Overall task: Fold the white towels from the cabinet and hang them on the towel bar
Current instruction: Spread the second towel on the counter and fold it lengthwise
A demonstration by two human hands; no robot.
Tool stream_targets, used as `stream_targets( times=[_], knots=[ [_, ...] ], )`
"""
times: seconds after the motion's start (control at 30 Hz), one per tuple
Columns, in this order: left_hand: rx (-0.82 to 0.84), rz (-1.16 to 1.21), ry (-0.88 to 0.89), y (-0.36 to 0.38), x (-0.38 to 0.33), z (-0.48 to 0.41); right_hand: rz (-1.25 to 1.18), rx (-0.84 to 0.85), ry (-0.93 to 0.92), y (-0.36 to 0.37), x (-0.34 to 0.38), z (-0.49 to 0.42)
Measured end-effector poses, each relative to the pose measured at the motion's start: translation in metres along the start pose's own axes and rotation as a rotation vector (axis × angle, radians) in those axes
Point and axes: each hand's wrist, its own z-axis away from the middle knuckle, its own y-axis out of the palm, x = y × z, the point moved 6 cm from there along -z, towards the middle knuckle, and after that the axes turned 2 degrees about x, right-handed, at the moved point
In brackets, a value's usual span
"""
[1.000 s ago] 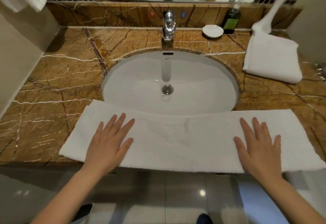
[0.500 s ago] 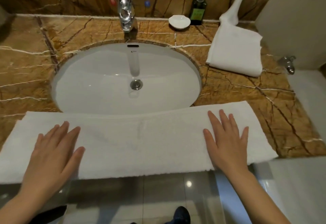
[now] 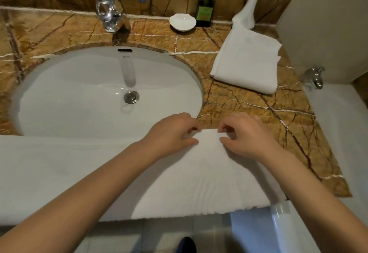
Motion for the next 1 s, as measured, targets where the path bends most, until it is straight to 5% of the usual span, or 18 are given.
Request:
stream_targets(
  times=[0.23, 0.33, 0.47, 0.83, 1.0],
  knots=[
    [0.067, -0.065, 0.009, 0.001, -0.004, -0.013, -0.05, 0.047, -0.068, 0.001, -0.015, 0.001],
    [0.027, -0.123, 0.03, -0.003, -0.007, -0.012, -0.067, -0.062, -0.091, -0.009, -0.016, 0.003],
    [0.01, -0.199, 0.006, 0.001, -0.01, -0.012, -0.055, -0.005, 0.022, -0.003, -0.033, 0.001],
    [-0.177, -0.146, -0.063, 0.008, -0.006, 0.006, -0.094, -0.106, -0.063, 0.0, -0.037, -0.006],
    [-0.287, -0.342, -0.075, 0.005, -0.006, 0.011, 0.007, -0.166, -0.004, -0.001, -0.041, -0.009]
  ],
)
